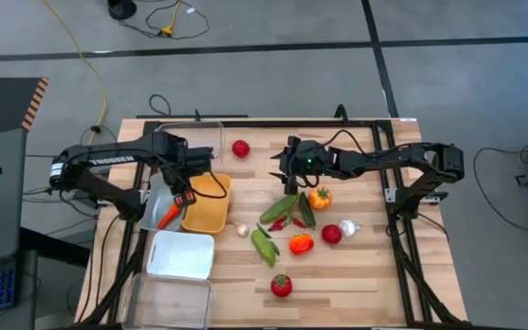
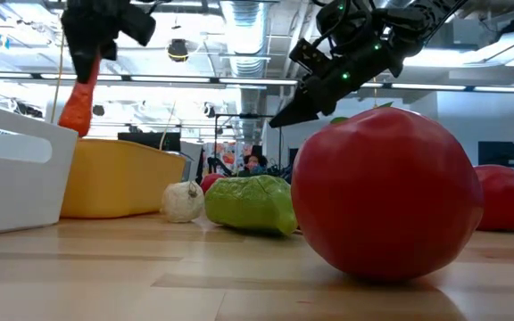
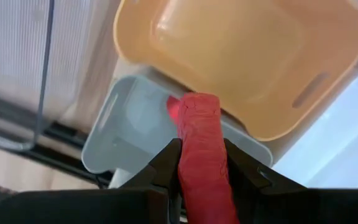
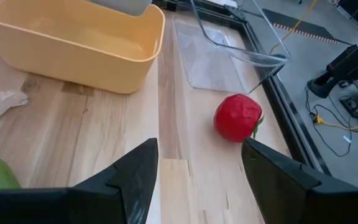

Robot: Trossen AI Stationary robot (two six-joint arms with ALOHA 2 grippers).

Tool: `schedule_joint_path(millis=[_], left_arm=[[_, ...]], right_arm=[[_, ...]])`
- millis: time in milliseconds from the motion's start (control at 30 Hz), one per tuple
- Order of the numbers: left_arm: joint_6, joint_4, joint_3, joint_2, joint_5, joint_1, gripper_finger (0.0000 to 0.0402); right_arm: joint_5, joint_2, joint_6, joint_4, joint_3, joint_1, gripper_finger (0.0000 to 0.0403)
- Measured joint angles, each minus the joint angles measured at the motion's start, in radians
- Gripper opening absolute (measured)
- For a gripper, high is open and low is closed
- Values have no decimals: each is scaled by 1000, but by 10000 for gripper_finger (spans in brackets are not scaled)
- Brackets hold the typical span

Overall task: Sort produce into baskets
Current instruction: Put the top center carrot into the gray bin

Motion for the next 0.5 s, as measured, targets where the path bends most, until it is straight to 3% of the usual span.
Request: schedule_joint_path(millis=[300,500], left_arm=[[-128,0,-181,-125,2,0,76],[-180,-3,-263,-128,40,0,101]], right_arm=[[0,0,-2,-9,0,0,260],[0,0,-7,-9,0,0,260]])
